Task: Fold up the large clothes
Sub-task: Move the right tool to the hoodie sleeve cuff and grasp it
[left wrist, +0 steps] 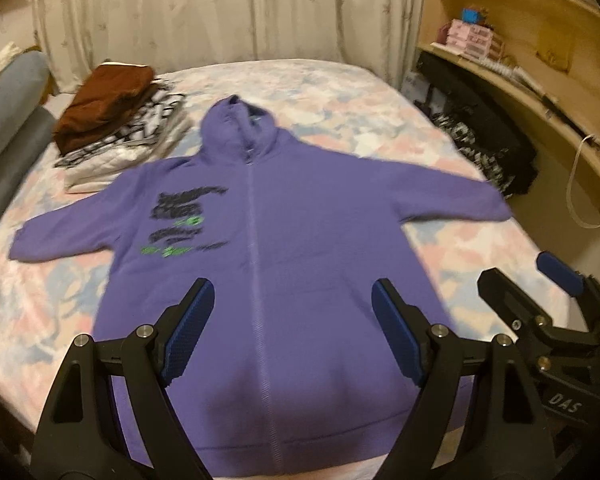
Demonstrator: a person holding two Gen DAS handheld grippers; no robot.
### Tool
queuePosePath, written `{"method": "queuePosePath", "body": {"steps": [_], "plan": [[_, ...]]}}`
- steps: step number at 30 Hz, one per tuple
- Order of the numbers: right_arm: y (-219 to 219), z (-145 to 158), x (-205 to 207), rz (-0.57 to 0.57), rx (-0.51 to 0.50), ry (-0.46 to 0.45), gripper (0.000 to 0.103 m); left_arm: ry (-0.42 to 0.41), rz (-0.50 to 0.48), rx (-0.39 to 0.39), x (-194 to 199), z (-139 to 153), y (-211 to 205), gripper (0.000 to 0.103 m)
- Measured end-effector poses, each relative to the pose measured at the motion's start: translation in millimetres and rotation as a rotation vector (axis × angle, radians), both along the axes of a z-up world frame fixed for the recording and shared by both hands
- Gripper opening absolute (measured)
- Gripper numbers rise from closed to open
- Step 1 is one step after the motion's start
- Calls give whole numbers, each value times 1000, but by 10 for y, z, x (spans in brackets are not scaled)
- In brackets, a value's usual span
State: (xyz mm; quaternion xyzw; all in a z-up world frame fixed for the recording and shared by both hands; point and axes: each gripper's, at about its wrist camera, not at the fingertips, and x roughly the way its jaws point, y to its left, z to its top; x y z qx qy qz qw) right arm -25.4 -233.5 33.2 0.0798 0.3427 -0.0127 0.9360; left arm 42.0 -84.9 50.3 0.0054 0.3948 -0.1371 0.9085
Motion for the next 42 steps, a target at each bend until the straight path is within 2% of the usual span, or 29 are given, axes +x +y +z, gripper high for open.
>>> {"method": "queuePosePath", "body": {"steps": [3,5,12,15,18,21,24,28,32,33,36,39,41,42], "plan": [[-295,149,133,-19,-9,-13,103,-13,-14,-10,163,131,-162,79],[-529,256,232,-36,-8,-16,103,-50,-17,3,259,231,-306,79],[-1665,656,713,-162,-35,-27,103,-126,-37,47,802,542,-912,79],[-2213,690,988,-215,-38,-7,103,-121,-27,53,1133,563,-1191,79],[-2803,596,1287,-244,14,33,103,-118,-19,62,1464,461,-1474,79],[-3293,354,1544,-281,60,84,102,-105,0,83,1784,243,-1755,79],[-3702,-28,1780,-312,122,145,101,-49,3,105,2119,-124,-2018,79],[-4144,-671,2041,-358,248,238,89,9,11,116,2411,-736,-2265,79],[-4624,-1290,2195,-435,364,325,85,44,2,97,2544,-1264,-2429,79],[-4622,-1406,2165,-454,375,335,84,42,-3,94,2562,-1358,-2469,79],[-4895,-1691,2134,-511,436,334,82,51,-42,79,2587,-1605,-2580,79],[-5086,-1884,2038,-554,486,279,77,53,-62,89,2609,-1736,-2671,79],[-5203,-1944,2015,-588,494,242,71,56,-78,84,2621,-1769,-2716,79],[-5223,-1994,2031,-605,487,236,64,62,-90,70,2629,-1770,-2722,79]]}}
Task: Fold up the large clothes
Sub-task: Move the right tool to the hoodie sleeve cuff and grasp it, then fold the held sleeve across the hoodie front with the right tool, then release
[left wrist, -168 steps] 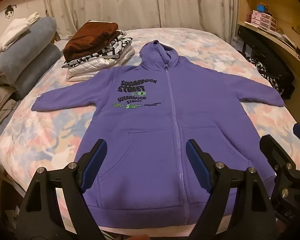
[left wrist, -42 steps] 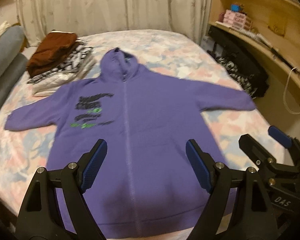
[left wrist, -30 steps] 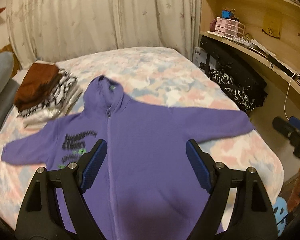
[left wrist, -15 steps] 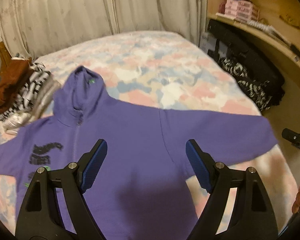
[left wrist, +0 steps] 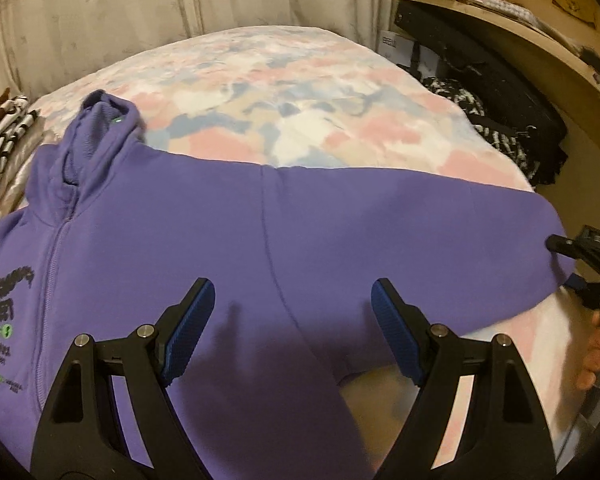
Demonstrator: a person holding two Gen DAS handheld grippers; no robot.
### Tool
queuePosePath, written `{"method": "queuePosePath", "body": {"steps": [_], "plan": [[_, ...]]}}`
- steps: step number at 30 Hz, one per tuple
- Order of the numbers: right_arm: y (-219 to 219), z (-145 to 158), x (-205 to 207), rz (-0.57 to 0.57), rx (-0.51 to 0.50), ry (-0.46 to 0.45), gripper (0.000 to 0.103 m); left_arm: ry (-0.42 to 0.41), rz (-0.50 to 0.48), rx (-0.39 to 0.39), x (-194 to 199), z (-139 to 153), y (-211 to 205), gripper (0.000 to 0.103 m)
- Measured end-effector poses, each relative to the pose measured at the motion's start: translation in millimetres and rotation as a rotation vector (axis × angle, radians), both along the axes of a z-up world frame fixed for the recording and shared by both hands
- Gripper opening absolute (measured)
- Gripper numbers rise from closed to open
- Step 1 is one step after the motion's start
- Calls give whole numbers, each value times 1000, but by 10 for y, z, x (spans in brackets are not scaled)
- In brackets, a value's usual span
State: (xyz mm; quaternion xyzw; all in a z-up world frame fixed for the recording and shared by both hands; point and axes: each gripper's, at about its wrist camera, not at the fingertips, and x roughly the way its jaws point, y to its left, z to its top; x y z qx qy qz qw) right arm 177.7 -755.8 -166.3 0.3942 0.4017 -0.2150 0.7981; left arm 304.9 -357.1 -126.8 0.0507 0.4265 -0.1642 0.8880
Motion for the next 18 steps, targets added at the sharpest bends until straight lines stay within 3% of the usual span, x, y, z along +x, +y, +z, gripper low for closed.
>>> {"method": "queuePosePath", "body": {"steps": [2,4,5,10,14,18], "plan": [[-55,-50,36,-30,-23,11,49,16,-14,-17,-4,43,10,79],[-18,-18,143,-36,-45,12,23,-4,-15,-15,-27,108,44,79],[15,37,194,-35,-55,9,18,-24,-9,-2,-57,169,82,79],[463,684,278,33,-230,-91,11,-100,50,-3,-161,471,438,79],[1133,1363,370,189,-318,-231,9,-153,120,17,-264,727,899,79],[1967,1802,575,368,-343,-324,9,-162,200,5,-334,880,1548,79]]}}
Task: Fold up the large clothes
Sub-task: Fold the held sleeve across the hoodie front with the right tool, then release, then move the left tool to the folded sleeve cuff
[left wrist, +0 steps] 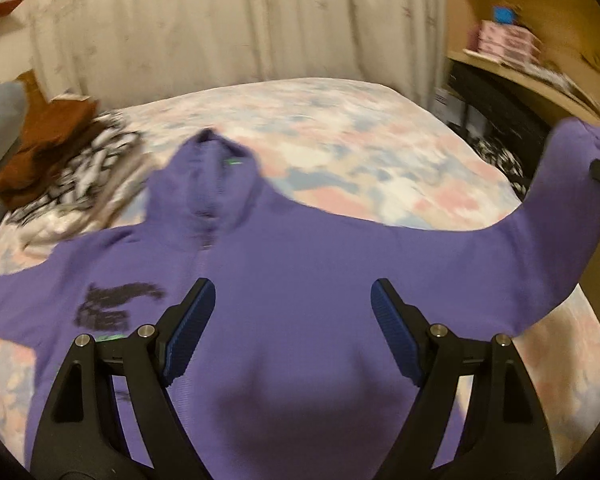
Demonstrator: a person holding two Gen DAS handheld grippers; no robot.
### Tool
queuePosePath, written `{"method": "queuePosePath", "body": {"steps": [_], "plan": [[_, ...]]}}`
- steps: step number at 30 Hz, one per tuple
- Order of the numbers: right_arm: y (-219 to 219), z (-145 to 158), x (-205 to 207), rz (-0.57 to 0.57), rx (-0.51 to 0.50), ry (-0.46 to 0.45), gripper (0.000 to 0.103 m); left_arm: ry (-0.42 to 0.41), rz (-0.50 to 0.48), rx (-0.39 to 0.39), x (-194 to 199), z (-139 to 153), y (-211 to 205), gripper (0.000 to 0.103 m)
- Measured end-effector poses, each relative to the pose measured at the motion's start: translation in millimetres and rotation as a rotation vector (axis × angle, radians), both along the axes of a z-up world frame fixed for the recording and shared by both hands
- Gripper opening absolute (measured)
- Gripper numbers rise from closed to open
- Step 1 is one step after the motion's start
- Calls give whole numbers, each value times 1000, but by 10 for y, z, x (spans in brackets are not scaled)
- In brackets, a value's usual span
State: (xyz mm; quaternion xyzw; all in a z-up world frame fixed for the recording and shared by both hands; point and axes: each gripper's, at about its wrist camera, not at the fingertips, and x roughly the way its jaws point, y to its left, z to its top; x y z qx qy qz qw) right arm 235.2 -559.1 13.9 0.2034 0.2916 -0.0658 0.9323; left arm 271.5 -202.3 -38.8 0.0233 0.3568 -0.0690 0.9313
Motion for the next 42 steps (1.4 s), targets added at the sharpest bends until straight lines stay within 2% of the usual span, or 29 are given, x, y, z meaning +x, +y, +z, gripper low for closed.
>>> {"method": "queuePosePath", "body": {"steps": [3,6,9,11,15,17,18,19,21,24,27,30,33,36,39,41,42], "plan": [[703,64,187,142,-7,9,9,23,59,-22,-33,3,516,79],[1440,-151,361,257,-53,67,9,52,91,-44,-70,-90,977,79],[2033,-570,474,335,-63,171,10,92,103,-64,-87,-260,1341,79],[2402,-952,584,368,-120,251,10,131,85,-100,-83,-385,1488,79],[2871,-1564,573,411,-195,386,13,185,33,-168,-67,-577,1569,79],[2896,-1818,470,418,-227,401,20,216,-9,-224,-63,-628,1547,79],[2929,-1866,425,426,-242,395,39,231,-28,-255,-55,-643,1520,79],[2928,-1892,374,438,-239,389,65,251,-53,-298,-37,-672,1510,79],[2930,-1855,268,434,-255,357,80,275,-86,-364,-12,-692,1488,79],[2866,-1624,-1,450,-315,308,80,292,-125,-446,22,-703,1450,79],[2818,-1445,-247,447,-326,269,80,307,-154,-469,85,-737,1367,79],[2659,-1308,-470,436,-265,248,80,340,-174,-446,174,-860,1234,78],[2481,-1293,-648,417,-186,246,80,372,-200,-438,242,-992,1099,77],[2343,-1354,-753,401,-129,251,80,398,-211,-423,326,-1101,968,69],[2262,-1438,-786,390,-103,256,80,425,-211,-421,424,-1231,853,58],[2218,-1473,-794,385,-84,262,79,434,-201,-397,497,-1325,763,27],[2213,-1491,-786,384,-78,263,79,443,-195,-381,529,-1356,720,20]]}}
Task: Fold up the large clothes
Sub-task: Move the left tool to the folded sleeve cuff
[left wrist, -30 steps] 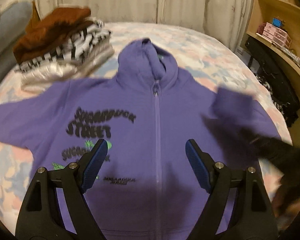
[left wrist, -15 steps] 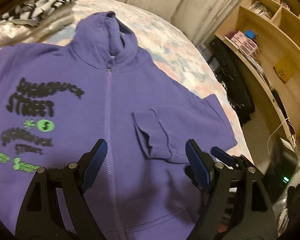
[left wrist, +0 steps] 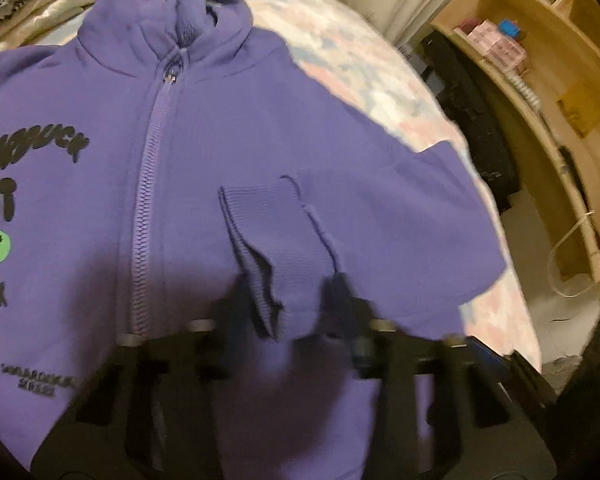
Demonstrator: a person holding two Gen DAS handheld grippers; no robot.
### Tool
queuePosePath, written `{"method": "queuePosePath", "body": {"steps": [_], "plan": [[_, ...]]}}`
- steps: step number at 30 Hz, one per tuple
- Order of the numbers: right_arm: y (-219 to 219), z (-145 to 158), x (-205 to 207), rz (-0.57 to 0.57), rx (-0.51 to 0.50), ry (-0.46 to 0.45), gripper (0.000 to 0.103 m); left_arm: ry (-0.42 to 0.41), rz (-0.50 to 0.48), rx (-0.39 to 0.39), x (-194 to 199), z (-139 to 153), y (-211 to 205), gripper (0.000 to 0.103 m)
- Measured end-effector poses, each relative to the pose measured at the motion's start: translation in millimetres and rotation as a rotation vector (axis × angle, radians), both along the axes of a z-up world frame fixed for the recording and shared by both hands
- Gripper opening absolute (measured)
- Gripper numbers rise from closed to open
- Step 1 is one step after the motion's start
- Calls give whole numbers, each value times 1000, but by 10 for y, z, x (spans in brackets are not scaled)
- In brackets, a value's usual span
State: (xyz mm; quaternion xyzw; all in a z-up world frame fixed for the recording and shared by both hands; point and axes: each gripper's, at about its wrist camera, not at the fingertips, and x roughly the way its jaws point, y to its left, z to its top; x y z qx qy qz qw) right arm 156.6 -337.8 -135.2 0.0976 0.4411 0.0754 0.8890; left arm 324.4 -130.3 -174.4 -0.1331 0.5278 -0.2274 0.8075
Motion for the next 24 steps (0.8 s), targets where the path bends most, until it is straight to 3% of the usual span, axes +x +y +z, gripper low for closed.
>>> {"method": "queuePosePath", "body": {"steps": [1,3,5,8,11,15,19,22,24], "plan": [[-6,-9,2,-2,3,1,78,5,-2,13,29,-19,-42,11],[-24,-8,-11,-5,7,2,78,-15,-5,43,48,46,-132,8],[-42,19,-37,-5,9,0,77,-87,-21,108,11,239,-226,7],[-41,115,-76,-6,0,-12,76,-247,-47,174,-71,777,-237,7],[-66,299,-149,-3,-13,-36,76,-389,-37,230,-124,1277,-42,7],[-67,540,-214,1,-45,-69,76,-457,13,309,-52,1575,409,7],[-16,664,-173,-1,-81,-58,77,-373,76,399,134,1258,959,8],[32,629,-61,-2,-99,-18,84,-189,83,390,348,661,1302,10],[48,560,50,3,-97,18,84,-114,104,378,454,427,1430,10]]}}
